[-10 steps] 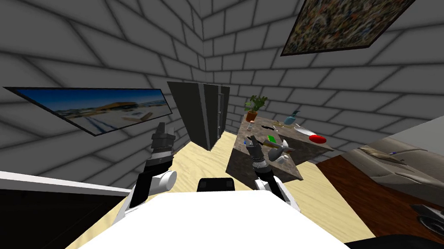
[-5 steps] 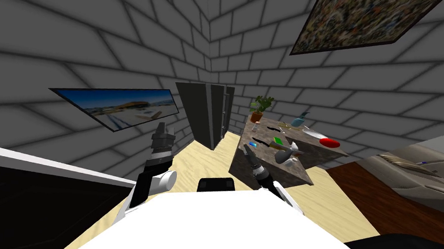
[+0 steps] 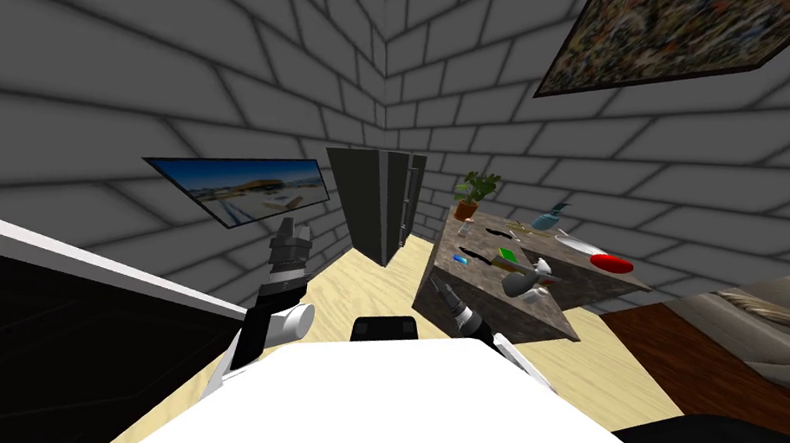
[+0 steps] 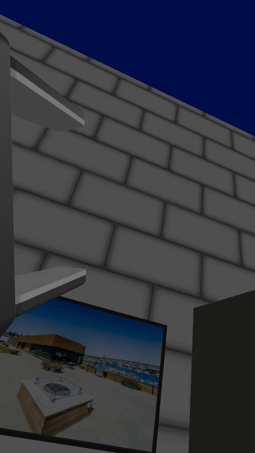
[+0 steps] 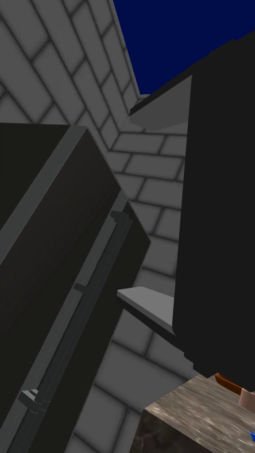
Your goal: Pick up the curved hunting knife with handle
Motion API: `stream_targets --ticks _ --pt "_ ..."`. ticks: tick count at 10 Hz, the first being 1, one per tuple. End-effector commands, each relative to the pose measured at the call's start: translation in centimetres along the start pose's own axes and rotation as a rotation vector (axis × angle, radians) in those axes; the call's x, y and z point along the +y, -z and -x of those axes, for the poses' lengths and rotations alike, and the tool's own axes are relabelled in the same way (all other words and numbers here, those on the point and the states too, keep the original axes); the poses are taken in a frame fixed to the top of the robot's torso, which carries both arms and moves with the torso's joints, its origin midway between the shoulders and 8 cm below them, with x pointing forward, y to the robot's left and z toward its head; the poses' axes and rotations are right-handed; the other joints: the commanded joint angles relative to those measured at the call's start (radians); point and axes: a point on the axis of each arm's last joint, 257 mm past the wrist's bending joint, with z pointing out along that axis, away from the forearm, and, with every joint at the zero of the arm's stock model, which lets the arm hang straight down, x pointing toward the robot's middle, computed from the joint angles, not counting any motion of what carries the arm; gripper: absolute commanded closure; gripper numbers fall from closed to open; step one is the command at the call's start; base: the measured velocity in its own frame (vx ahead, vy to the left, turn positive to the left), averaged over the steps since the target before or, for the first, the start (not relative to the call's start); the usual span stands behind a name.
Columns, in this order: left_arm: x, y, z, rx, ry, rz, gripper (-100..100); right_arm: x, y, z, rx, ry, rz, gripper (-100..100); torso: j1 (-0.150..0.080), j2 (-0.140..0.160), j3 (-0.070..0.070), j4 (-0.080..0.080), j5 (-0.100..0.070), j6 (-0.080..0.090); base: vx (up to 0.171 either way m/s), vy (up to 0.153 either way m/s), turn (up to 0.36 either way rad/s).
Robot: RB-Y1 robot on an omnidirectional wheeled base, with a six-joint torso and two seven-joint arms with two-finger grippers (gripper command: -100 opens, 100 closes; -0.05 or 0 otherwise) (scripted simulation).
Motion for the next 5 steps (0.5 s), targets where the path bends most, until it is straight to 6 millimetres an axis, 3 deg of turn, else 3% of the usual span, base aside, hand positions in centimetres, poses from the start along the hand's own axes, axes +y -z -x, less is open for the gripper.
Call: stream_targets --ticks 1,2,3,4,5 --pt "0.0 0.0 0.0 0.000 0.000 0.000 0 -0.7 0.6 -0.1 0.024 0.013 -0.022 -100 0.000 0.000 0.000 0.000 0.000 0.000 -0.004 0.031 -0.012" --pt "0.0 0.0 0.0 0.000 0.000 0.000 0 -3.1 2.5 -1.7 0.092 0.042 -0.082 -100 -0.002 0.000 0.000 0.000 0.000 0.000 -0.016 0.061 0.137" --pt "0.0 0.0 0.0 0.000 0.000 0.000 0 -3.7 3.0 -1.6 0.109 0.054 -0.097 -100 -0.001 0.001 0.000 0.000 0.000 0.000 -0.016 0.067 0.080" --pt "0.0 0.0 0.0 0.000 0.000 0.000 0 -5.8 5.2 -3.1 0.174 0.080 -0.150 -100 -0.001 0.001 0.001 0.000 0.000 0.000 -0.007 0.090 0.132" --pt "0.0 0.0 0.0 0.000 0.000 0.000 0 -6.6 6.0 -2.9 0.197 0.095 -0.172 -100 0.001 0.001 0.000 0.000 0.000 0.000 -0.001 0.084 0.063"
